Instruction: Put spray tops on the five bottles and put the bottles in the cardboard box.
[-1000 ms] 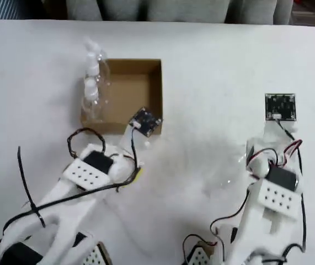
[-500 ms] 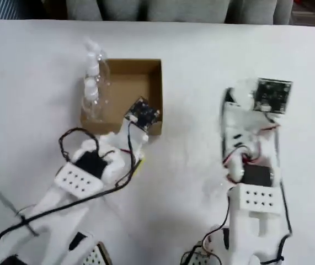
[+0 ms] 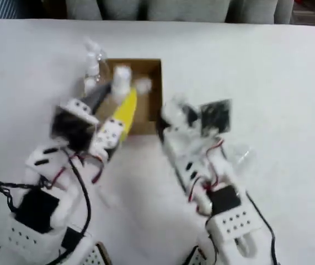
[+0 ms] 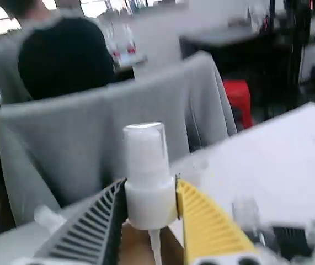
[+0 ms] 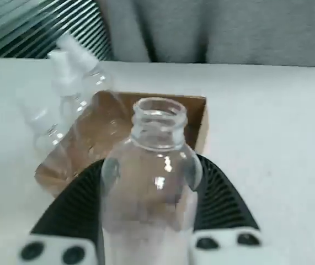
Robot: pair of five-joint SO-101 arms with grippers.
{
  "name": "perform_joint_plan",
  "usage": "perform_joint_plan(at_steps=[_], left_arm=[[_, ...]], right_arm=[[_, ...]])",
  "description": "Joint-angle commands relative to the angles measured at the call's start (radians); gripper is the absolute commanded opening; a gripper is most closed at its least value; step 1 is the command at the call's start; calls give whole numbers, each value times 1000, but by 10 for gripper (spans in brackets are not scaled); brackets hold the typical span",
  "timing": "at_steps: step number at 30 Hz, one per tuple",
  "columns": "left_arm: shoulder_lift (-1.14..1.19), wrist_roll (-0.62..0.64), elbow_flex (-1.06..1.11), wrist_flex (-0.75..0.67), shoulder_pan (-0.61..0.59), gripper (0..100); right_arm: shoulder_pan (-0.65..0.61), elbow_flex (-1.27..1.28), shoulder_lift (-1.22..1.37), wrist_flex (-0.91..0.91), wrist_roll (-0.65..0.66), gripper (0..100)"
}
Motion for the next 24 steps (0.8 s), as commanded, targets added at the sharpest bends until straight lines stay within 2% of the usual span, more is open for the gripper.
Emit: perform_joint_plan(at_steps=[1, 4, 11, 16, 18, 24], left_arm=[[64, -6, -75, -368, -33, 20], [163, -6, -161, -466, -27, 20], [383, -2, -446, -462, -24, 20], [424, 152, -540, -261, 67, 20], [424, 161, -546, -199, 119, 20], [424, 149, -519, -189, 148, 20]], right_arm=[[-91, 55, -156, -22, 52, 15], [-150, 144, -298, -22, 57, 15], [-217, 304, -562, -21, 95, 15], [-243, 344, -618, -16, 130, 15], [-245, 344, -616, -16, 130, 15], [-242, 344, -616, -16, 129, 15]])
